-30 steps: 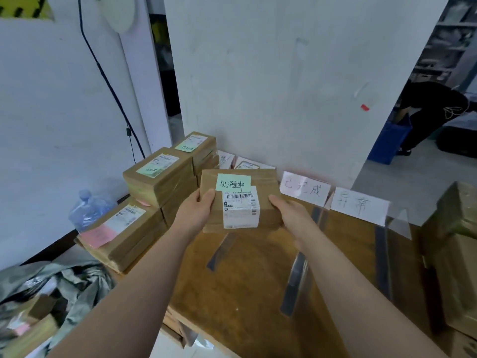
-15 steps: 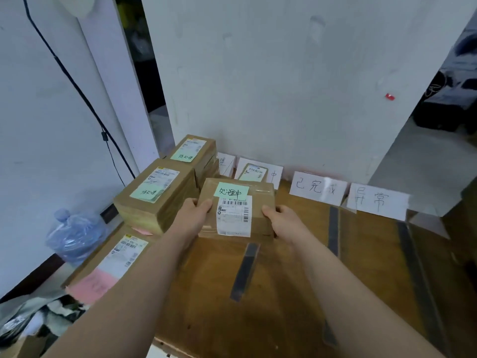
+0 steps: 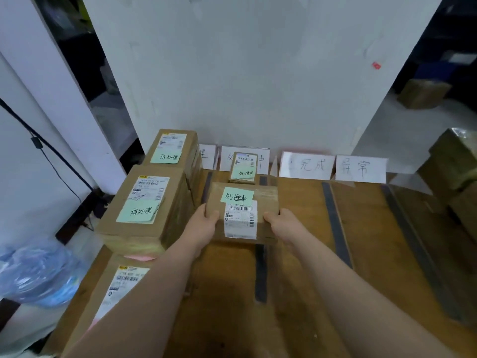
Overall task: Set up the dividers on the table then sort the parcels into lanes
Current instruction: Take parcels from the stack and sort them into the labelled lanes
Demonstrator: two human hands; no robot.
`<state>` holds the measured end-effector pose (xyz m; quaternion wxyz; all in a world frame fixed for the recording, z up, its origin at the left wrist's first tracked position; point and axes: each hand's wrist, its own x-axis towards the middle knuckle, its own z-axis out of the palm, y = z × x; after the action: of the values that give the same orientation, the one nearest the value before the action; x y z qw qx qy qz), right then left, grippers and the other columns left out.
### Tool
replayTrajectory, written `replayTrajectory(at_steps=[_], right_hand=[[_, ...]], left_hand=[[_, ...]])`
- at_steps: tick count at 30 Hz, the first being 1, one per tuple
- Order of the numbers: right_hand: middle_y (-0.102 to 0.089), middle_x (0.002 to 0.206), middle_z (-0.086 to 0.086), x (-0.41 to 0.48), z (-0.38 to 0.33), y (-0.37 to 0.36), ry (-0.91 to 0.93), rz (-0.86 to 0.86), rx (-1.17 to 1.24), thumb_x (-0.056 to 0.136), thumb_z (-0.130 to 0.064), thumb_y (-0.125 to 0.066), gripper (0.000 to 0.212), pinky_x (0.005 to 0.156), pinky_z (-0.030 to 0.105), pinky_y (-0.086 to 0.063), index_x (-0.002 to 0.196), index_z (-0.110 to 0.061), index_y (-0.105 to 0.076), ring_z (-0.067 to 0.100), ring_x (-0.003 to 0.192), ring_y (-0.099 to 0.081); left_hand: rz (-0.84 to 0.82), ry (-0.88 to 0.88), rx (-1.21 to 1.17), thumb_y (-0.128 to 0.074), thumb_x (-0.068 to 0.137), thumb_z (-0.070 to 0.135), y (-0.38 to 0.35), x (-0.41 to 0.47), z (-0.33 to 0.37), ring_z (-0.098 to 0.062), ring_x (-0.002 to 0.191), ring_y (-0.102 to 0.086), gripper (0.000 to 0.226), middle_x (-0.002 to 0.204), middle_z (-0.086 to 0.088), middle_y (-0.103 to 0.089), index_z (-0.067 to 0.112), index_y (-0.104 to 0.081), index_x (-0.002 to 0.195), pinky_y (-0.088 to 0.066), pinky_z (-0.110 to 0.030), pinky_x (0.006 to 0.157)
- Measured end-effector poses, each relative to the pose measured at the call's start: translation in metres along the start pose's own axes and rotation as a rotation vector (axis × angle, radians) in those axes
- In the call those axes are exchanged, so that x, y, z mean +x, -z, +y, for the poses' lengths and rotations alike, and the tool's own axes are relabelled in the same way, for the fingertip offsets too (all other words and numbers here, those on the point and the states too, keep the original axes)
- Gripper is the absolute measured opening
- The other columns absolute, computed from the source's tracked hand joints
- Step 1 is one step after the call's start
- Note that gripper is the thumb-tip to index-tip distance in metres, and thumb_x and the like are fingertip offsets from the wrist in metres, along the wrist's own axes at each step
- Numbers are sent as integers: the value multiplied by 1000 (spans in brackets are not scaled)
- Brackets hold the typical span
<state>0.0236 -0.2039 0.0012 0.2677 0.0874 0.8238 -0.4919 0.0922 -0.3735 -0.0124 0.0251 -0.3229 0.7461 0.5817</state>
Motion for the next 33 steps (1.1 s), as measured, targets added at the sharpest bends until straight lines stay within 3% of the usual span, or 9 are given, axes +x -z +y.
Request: replayTrajectory(at_steps=[3, 6, 9, 12, 17, 22, 26, 29, 33], right_hand=[[-59, 119, 8, 5, 1, -11, -14, 29, 19, 100, -29, -47, 39, 65, 27, -43, 132, -7, -45, 18, 94, -56], [-57, 127, 9, 14, 5, -19, -27, 50, 27, 100, -33, -46, 42, 68, 27, -46, 135, -9, -43, 20, 102, -55], [-56, 130, 9, 25, 10, -26, -44, 77, 54, 100, -34, -46, 45, 84, 34, -48, 137, -10, -40, 23, 110, -55], [-55, 130, 10, 34, 14, -31, -54, 95, 64, 99, -34, -47, 47, 88, 36, -47, 138, -9, -38, 23, 112, -55], [-54, 131, 9, 46, 18, -35, -58, 93, 76, 100, -30, -47, 43, 79, 31, -43, 137, -10, -37, 19, 107, -53], [-54, 131, 9, 59, 22, -41, -44, 116, 101, 99, -27, -49, 44, 90, 34, -46, 137, -9, -37, 24, 115, -53], [-55, 130, 8, 67, 22, -46, -2, 134, 77, 97, -26, -51, 45, 100, 44, -47, 137, -12, -37, 24, 116, -55], [-56, 127, 8, 71, 27, -48, -20, 120, 51, 99, -25, -49, 42, 96, 39, -48, 136, -10, -37, 23, 113, -55], [-55, 127, 9, 73, 37, -52, -54, 121, -8, 100, -25, -46, 41, 94, 40, -49, 136, -10, -34, 24, 111, -55]], left_hand=[[-3, 6, -9, -43, 104, 27, -1, 7, -7, -24, 125, -54, 42, 137, -4, -56, 19, -40, 145, -45, -43, 104], [2, 4, -10, -42, 104, 28, -5, 15, -11, -24, 128, -51, 45, 140, -3, -53, 21, -35, 148, -44, -46, 107], [17, 20, -3, -38, 105, 30, -13, 23, -15, -26, 137, -42, 54, 150, -5, -43, 21, -21, 155, -37, -48, 112], [40, 30, 14, -37, 105, 26, -22, 30, -19, -27, 140, -38, 55, 152, -7, -39, 18, -16, 156, -37, -42, 109], [80, 51, 16, -36, 106, 25, -31, 37, -22, -23, 133, -44, 56, 152, -8, -37, 19, -13, 157, -37, -26, 82], [118, 47, 12, -34, 107, 26, -37, 42, -26, -10, 106, -45, 55, 148, -9, -40, 17, -12, 156, -39, -15, 65], [126, 91, -7, -32, 107, 27, -41, 48, -31, -23, 133, -43, 55, 151, -8, -36, 20, -10, 157, -39, -29, 90], [101, 128, 2, -31, 107, 27, -41, 51, -33, -26, 142, -34, 56, 156, -7, -30, 23, -7, 157, -37, -40, 106], [91, 134, 18, -32, 107, 26, -42, 53, -34, -27, 146, -28, 57, 160, -5, -25, 26, -4, 157, -33, -46, 112]])
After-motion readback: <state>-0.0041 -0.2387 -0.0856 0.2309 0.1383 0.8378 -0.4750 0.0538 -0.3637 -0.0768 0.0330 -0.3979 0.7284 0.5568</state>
